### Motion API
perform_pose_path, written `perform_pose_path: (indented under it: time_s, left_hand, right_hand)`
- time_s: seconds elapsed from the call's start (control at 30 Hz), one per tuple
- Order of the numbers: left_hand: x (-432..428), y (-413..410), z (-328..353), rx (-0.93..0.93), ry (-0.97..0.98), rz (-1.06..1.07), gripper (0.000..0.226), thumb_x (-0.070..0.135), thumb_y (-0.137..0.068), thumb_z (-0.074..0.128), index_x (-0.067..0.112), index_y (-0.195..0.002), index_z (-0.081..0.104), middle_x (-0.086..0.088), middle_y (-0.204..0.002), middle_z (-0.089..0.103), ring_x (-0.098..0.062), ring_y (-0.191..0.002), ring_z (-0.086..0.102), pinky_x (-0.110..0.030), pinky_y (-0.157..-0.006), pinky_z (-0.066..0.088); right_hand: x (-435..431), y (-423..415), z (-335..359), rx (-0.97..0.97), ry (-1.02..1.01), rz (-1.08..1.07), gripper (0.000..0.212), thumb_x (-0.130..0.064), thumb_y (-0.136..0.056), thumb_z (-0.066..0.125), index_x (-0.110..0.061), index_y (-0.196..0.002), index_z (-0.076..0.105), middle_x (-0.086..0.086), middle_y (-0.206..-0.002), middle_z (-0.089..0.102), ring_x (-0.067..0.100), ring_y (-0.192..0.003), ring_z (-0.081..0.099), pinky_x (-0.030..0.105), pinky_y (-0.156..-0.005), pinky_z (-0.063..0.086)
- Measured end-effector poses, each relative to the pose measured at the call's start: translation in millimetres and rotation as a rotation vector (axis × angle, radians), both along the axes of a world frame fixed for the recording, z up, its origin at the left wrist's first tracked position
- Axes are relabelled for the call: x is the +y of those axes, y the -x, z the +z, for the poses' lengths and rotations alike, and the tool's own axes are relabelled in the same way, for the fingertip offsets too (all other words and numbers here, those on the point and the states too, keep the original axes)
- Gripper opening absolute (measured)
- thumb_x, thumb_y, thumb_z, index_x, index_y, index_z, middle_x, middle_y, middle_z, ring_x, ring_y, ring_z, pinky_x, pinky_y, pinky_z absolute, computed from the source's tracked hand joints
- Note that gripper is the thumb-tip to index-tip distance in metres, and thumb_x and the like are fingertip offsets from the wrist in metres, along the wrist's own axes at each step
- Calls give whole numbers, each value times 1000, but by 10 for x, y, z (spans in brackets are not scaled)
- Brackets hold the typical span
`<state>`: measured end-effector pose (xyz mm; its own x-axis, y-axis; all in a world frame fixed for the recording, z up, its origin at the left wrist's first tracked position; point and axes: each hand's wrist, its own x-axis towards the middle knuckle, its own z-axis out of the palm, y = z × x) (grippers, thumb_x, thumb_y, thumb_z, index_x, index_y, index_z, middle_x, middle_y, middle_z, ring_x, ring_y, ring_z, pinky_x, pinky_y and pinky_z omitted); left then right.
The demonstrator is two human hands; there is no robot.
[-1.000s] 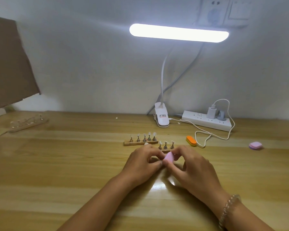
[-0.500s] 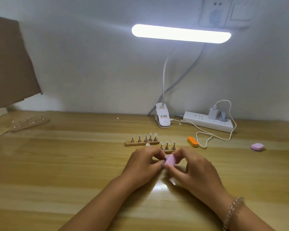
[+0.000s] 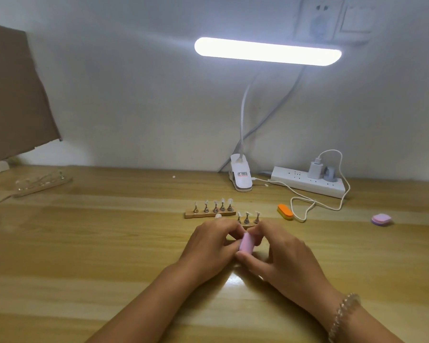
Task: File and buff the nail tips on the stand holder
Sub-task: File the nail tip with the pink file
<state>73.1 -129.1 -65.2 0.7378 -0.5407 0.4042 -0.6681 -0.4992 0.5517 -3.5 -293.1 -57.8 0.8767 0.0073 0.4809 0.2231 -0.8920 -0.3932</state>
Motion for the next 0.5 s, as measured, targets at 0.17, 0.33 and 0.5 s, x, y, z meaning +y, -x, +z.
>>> perform_pose_path:
  time_s: [0.17,0.33,0.5]
  left_hand:
    - [12,7,-11,0,-4,18,9,27,-88,71,29,-96,75,18,-88,63,14,-74,50,-15,-68,35]
    - [10,-7,-12,42,4,34,16,28,-90,69,33,-103,76,9,-93,62,-6,-86,59,-32,-78,50]
    - [6,-18,-18,31,-40,20,23,29,-92,65,37,-111,74,9,-92,57,-10,-85,54,-33,-76,48]
  right_hand:
    - [-93,-30,-6,17,-128,-75,33,-61,-76,63,-33,-89,52,-22,-87,60,4,-80,60,34,-66,51]
    - [-57,-9,-5,2,-101,-82,33,-57,-75,69,-33,-89,49,-22,-90,59,5,-81,60,36,-66,51]
    - [-15,-6,-3,36,-11,-24,35,-58,-74,66,-34,-91,46,-20,-89,55,10,-76,60,37,-62,51]
